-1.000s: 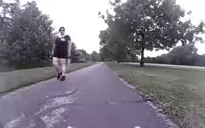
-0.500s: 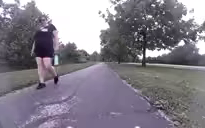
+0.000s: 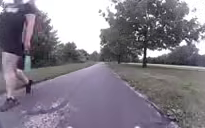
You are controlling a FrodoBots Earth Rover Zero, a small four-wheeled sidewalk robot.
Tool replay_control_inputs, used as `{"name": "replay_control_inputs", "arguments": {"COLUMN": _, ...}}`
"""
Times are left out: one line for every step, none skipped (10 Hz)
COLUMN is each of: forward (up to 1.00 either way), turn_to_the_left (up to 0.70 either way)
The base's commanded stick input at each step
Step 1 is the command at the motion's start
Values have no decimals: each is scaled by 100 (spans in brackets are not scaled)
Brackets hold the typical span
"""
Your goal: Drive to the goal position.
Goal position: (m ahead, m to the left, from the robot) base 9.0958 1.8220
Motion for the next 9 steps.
{"name": "replay_control_inputs", "arguments": {"forward": 68, "turn_to_the_left": -13}}
{"name": "replay_control_inputs", "arguments": {"forward": 68, "turn_to_the_left": -13}}
{"name": "replay_control_inputs", "arguments": {"forward": 68, "turn_to_the_left": -13}}
{"name": "replay_control_inputs", "arguments": {"forward": 68, "turn_to_the_left": -10}}
{"name": "replay_control_inputs", "arguments": {"forward": 68, "turn_to_the_left": -3}}
{"name": "replay_control_inputs", "arguments": {"forward": 68, "turn_to_the_left": 0}}
{"name": "replay_control_inputs", "arguments": {"forward": 68, "turn_to_the_left": 0}}
{"name": "replay_control_inputs", "arguments": {"forward": 68, "turn_to_the_left": 0}}
{"name": "replay_control_inputs", "arguments": {"forward": 68, "turn_to_the_left": 0}}
